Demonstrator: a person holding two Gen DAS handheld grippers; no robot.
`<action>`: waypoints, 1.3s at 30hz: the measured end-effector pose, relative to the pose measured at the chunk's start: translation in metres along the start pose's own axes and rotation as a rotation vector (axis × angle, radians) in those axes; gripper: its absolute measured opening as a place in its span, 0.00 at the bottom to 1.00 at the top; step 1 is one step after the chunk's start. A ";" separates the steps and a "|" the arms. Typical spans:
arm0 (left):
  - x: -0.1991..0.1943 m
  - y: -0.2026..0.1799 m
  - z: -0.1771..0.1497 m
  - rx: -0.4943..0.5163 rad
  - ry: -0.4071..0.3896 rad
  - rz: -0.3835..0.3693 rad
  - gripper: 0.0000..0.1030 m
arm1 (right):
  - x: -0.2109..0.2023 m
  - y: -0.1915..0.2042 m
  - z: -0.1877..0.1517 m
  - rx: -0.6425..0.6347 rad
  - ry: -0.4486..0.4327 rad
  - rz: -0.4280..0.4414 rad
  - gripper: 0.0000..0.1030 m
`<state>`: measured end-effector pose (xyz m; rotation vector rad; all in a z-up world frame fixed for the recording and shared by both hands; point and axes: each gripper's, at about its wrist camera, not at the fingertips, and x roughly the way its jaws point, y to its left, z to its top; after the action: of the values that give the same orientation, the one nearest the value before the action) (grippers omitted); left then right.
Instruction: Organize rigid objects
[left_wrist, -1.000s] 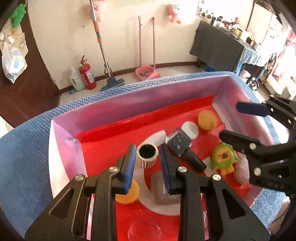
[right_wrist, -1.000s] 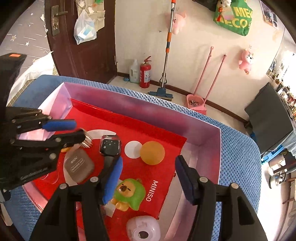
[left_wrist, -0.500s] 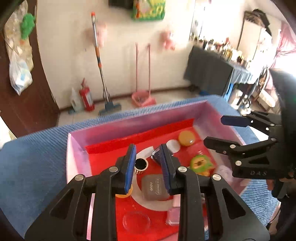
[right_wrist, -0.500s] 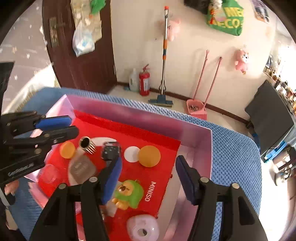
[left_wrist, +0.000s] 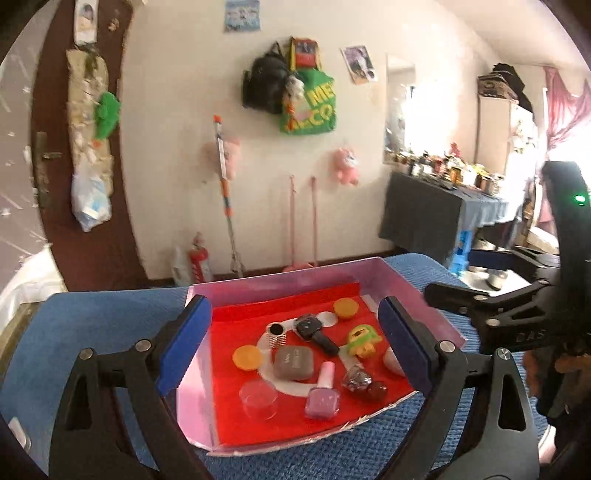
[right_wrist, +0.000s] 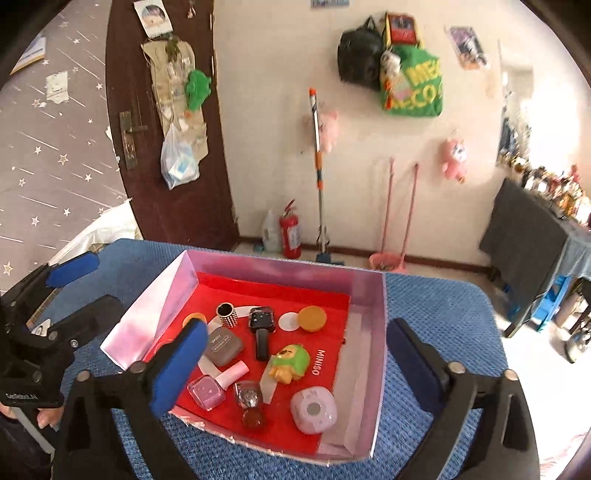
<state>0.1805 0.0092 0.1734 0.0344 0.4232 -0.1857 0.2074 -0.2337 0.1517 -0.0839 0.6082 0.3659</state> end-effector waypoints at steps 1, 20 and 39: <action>-0.006 -0.001 -0.008 -0.001 -0.013 0.020 0.95 | -0.006 0.001 -0.005 -0.004 -0.022 -0.012 1.00; 0.045 0.008 -0.064 -0.063 0.082 0.113 0.98 | 0.037 0.009 -0.070 -0.005 -0.082 -0.147 1.00; 0.074 0.015 -0.079 -0.080 0.163 0.128 0.98 | 0.065 0.007 -0.076 -0.005 -0.061 -0.182 1.00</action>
<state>0.2182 0.0172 0.0711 -0.0017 0.5886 -0.0397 0.2127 -0.2211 0.0521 -0.1310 0.5343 0.1932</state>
